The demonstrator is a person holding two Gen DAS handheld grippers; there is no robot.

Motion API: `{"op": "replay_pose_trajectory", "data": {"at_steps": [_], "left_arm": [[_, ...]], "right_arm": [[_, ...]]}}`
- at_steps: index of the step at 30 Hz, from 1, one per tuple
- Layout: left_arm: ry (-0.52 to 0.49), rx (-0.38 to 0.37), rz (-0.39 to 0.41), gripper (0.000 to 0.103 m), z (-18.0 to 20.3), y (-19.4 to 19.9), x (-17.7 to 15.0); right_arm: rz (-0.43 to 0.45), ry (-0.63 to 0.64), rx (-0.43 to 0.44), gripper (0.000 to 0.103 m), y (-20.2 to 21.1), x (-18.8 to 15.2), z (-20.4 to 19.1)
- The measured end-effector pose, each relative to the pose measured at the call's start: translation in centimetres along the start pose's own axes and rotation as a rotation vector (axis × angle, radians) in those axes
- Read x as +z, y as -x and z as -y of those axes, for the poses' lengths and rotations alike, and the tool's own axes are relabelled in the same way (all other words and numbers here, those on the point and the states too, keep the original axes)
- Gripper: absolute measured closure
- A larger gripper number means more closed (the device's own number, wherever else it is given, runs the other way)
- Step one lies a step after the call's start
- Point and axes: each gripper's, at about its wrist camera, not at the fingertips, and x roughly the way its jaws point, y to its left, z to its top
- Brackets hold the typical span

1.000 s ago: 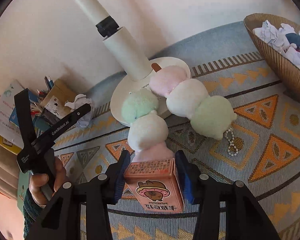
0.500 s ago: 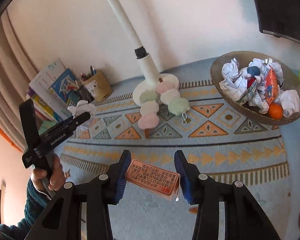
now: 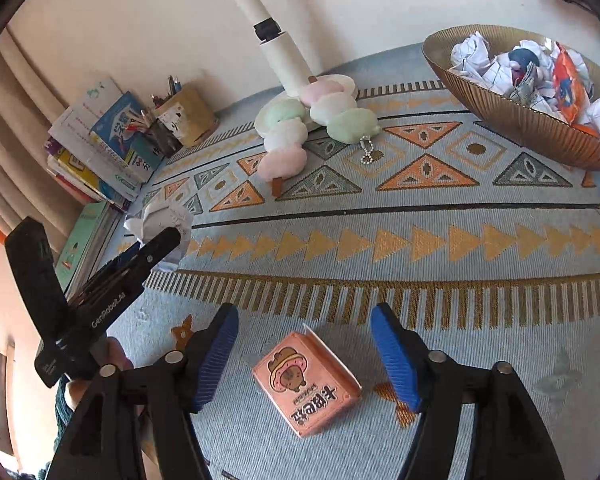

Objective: Organize objects
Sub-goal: 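Grasp the white paper ball with the left tool while the right grasps the pink snack box, then lift the paper ball with the left tool while the right lifts the pink box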

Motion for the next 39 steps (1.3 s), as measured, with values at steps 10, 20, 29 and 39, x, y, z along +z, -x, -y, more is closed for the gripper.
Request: {"op": "replay_pose_trajectory", "data": {"at_steps": [10,20,29,39], "left_arm": [[-0.118,0.133,0.016,0.058,2.2,-0.1,-0.5],[-0.103,0.111,0.017,0.058,1.8,0.0,-0.5],[-0.101,0.096,0.011,0.058,1.8,0.0,-0.5],[-0.1,0.094,0.005,0.058,1.8,-0.1,-0.5]], "right_arm": [[-0.055,0.183,-0.017,0.005,-1.2,-2.9,-0.7],[-0.066,0.372,-0.166,0.009,-3.7,-3.3,-3.6],[-0.009,0.367,-0.261,0.063,-4.6,-1.5,-4.4],[0.016,0.311,-0.222,0.016,-4.4,-1.7,-3.5]]}}
